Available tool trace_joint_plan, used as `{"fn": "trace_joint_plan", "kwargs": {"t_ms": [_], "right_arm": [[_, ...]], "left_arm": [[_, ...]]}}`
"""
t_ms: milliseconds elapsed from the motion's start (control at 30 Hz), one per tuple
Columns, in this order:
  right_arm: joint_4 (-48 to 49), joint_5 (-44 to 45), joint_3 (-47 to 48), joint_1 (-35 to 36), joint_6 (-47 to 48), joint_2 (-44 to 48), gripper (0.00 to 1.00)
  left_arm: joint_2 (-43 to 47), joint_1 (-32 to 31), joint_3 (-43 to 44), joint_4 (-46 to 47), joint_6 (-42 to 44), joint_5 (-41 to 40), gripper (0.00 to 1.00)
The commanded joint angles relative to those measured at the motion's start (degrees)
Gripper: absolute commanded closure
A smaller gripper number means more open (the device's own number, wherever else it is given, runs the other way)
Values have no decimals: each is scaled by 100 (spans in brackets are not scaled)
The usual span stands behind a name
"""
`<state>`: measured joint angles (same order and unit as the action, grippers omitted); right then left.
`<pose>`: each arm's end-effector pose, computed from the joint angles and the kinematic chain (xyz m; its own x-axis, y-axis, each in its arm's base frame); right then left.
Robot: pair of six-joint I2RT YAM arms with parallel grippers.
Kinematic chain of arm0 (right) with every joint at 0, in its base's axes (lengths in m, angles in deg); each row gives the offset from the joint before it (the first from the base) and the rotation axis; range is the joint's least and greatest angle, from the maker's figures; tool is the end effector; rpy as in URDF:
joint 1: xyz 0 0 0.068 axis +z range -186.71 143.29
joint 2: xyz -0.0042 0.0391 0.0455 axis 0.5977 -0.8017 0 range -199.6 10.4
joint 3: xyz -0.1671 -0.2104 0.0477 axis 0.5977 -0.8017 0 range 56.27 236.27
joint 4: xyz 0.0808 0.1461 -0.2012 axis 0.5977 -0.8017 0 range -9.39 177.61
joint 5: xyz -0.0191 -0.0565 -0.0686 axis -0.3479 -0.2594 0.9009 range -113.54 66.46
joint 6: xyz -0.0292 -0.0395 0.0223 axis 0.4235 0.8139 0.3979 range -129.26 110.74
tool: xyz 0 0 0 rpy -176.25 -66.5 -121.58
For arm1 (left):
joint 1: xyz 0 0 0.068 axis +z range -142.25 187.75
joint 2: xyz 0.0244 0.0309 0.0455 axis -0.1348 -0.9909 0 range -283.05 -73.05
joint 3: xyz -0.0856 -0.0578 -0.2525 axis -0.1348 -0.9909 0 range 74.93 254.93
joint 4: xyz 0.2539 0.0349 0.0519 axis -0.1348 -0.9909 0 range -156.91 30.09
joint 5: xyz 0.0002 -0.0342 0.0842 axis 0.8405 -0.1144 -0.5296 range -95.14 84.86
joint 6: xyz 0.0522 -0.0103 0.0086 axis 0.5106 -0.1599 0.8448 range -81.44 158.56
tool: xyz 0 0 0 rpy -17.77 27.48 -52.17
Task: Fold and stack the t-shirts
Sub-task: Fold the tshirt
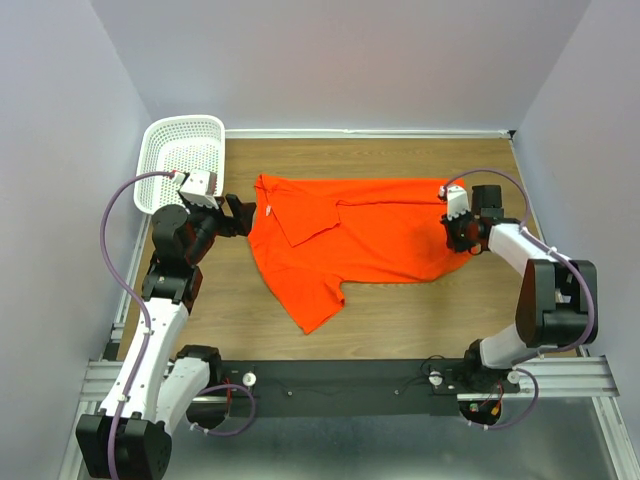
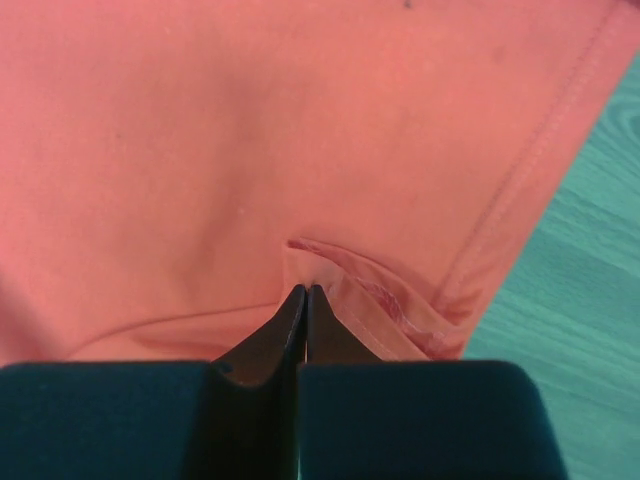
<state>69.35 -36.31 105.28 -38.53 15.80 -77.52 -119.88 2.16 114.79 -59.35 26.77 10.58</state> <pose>0.2978 -0.0016 0.1788 -0.7232 -0.3903 -0.5698 -0.4361 0.8978 -0.0613 0.1956 -0.0288 0.3238 -0.1829 -0.1799 -0.9665 0.3313 0.9143 -0.2329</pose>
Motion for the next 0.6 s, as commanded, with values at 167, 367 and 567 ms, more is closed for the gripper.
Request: {"fn": "trace_joint_plan", "kwargs": {"t_ms": [167,367,567], "right_arm": [[-45,513,-506,33,148,1188,97],[-976,495,-638,33,604,1786,85],[-1531,416,-815,33,922,2620,52]], "left_arm": [[77,14,128,50,81,194,14],[86,14,128,50,81,177,14],[86,14,128,50,81,159,14]]}}
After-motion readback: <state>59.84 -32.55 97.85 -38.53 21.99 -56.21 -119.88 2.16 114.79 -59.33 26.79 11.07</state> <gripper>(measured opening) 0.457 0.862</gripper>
